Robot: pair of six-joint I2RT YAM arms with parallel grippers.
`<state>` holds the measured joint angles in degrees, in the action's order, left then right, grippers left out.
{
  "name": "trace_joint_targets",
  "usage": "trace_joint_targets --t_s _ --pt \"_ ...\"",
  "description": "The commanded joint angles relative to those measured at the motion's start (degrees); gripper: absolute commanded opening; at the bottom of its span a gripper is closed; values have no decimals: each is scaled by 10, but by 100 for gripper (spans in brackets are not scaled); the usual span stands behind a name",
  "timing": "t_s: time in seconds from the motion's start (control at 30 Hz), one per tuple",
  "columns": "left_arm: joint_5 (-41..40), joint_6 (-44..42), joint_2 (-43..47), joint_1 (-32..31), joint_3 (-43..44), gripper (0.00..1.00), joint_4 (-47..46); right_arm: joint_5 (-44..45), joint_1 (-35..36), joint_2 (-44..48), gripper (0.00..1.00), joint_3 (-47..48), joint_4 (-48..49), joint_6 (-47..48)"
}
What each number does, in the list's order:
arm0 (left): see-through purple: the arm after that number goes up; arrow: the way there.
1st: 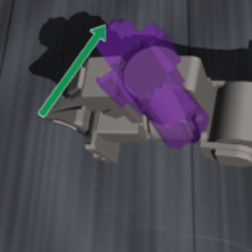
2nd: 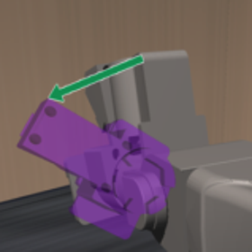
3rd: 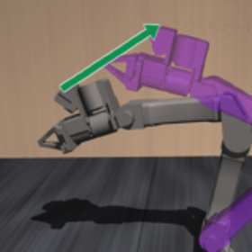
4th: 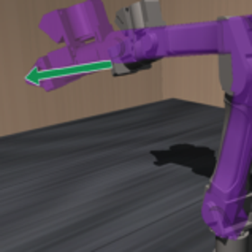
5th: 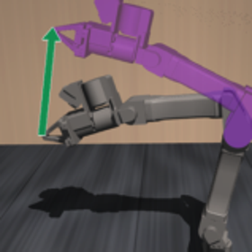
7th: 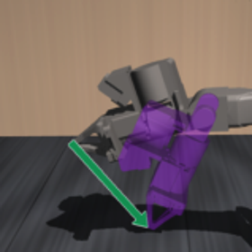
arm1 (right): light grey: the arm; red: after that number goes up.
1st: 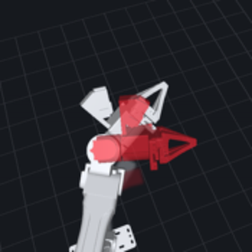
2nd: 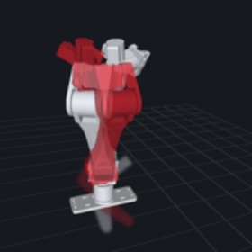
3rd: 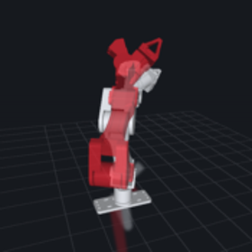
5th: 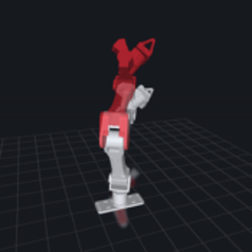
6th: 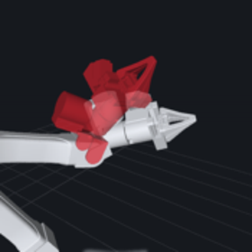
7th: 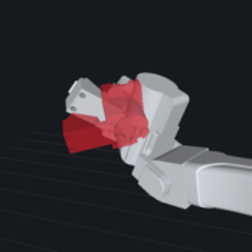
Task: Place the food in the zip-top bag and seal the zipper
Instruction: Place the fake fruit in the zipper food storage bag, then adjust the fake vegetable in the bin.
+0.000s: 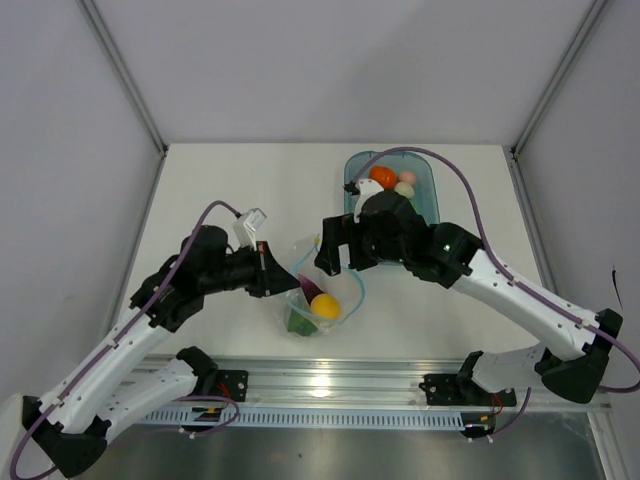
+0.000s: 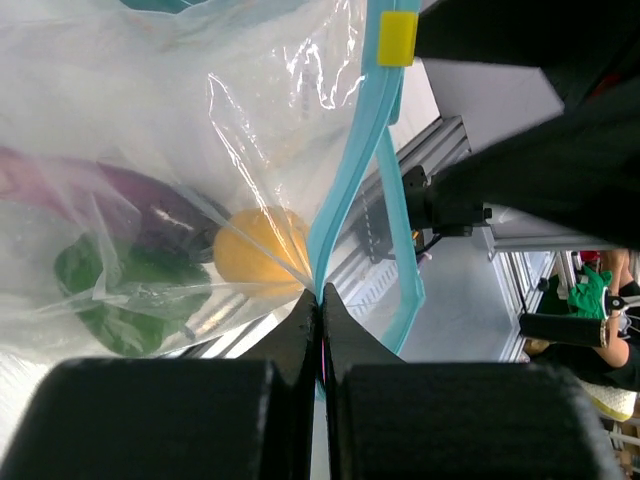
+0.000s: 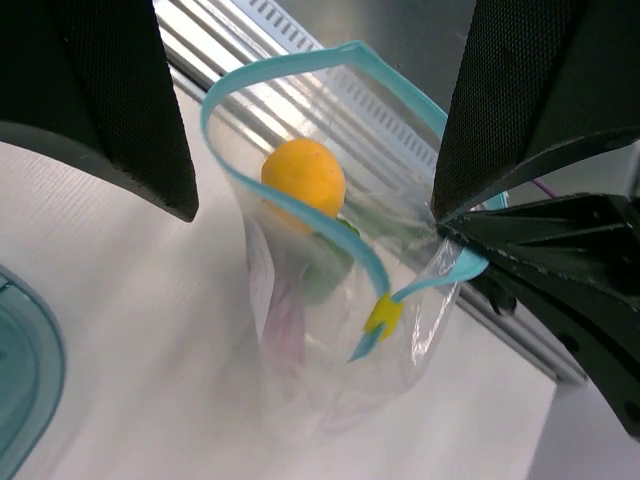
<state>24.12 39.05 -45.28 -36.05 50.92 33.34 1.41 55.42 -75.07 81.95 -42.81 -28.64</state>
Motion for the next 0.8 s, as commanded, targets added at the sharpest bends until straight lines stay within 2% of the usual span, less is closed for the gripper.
trace_joint_targets --t_s 0.0,0.07,0.13,0.17,0.2,0.27,0.37,0.43,0.57,0.77 --pt "22 7 32 -3 -8 1 -25 68 -1 63 99 27 4 -54" --pt "26 2 40 -4 -9 0 -22 100 -20 84 99 14 16 -76" --pt "28 1 48 -4 -9 1 -18 86 -65 98 100 15 -4 -100" --pt "24 1 53 -4 -9 0 -16 60 -134 97 99 17 -13 -104" --pt "22 2 63 -3 -10 0 -14 -4 -176 87 99 19 -19 -109" --pt "15 3 74 -4 -12 1 -12 -71 -278 67 100 21 -27 -108" --pt "5 9 84 -4 -11 1 -14 -120 -346 -2 99 42 -38 -85" --pt "-6 10 79 -3 -1 1 -14 -96 -363 -58 99 67 -42 -69" --pt "-23 2 57 -4 24 1 -11 -39 -373 -130 99 85 -3 28" --pt "-61 -51 4 -3 67 1 15 -14 -382 -267 99 140 40 128"
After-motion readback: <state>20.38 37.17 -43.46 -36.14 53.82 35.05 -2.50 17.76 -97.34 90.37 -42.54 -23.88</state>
